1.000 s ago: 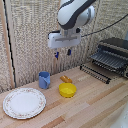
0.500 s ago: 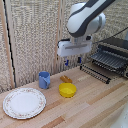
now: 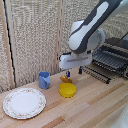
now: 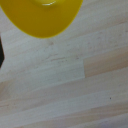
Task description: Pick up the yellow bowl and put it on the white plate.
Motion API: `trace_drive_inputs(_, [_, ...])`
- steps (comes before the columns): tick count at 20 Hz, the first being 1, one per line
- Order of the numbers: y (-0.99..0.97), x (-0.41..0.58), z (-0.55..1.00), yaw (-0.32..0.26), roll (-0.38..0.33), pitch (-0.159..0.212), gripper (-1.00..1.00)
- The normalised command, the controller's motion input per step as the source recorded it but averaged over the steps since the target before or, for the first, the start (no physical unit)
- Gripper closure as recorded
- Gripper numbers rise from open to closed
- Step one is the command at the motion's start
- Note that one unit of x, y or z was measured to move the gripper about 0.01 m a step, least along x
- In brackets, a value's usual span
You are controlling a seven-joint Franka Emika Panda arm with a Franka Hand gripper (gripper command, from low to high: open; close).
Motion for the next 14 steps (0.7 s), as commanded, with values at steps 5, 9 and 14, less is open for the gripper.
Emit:
trace_drive_inputs(5, [-0.32,0.26,-0.42,0.126,-0.024,-0.032,-1.0])
trace_drive_inputs(9, [-0.27,0.247,-0.39,0.132,-0.02,-0.039,-1.0])
trace_drive_inputs(14, [-0.23,0.146,-0.38,0.113,-0.01,-0.025,-1.0])
